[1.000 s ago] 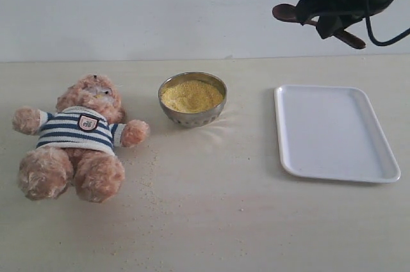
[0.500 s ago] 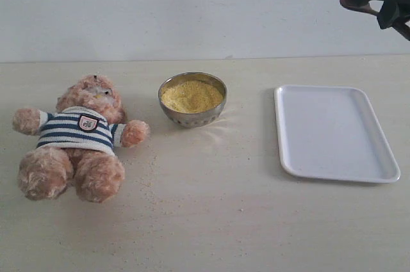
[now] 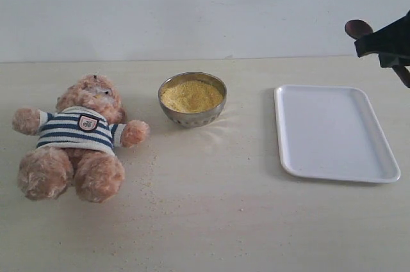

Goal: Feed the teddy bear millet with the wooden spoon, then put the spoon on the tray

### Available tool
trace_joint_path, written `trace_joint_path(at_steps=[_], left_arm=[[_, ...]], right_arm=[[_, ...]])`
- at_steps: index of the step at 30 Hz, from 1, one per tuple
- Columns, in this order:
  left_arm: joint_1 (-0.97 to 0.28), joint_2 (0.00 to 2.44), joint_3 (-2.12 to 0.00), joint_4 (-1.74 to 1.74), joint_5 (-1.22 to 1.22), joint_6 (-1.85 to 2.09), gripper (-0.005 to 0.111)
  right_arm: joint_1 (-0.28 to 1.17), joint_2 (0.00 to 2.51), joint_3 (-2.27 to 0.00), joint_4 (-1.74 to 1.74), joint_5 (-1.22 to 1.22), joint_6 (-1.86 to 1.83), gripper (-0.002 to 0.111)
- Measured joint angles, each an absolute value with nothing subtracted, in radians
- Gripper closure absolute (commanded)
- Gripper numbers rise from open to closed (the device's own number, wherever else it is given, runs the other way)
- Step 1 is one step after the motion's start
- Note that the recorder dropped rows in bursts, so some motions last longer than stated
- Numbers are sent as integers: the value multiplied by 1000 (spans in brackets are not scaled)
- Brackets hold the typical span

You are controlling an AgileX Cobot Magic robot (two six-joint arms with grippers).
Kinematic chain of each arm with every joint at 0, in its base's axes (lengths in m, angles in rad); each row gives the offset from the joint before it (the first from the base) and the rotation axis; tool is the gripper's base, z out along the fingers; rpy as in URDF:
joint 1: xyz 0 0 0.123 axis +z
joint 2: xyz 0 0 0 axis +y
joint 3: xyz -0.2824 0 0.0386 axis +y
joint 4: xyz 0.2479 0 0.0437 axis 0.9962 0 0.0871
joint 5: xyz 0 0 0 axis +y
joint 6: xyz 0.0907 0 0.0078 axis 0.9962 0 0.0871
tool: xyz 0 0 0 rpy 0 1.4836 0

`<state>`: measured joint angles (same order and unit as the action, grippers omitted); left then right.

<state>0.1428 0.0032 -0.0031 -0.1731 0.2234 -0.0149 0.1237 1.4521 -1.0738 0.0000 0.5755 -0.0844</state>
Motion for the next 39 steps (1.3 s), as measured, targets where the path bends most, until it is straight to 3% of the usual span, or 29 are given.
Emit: trace_joint_path(at_steps=[16,23,28,33,39], left_arm=[[143,3,-3,-247,235,-39,102],[143,3,-3,-247,235,-39,102],[143,3,-3,-247,235,-39,102],[143,3,-3,-247,235,-39,102],[143,3,-3,-247,235,-39,102]], right_arm=[[121,1314,-1044,0,538,-25,109],[121,1177,-843,0,410,0,109],[121,1065,-628,19,146,108,109],[121,966,-416,23,-301,142,109],[121,1125,-432,25,-740,113,109]])
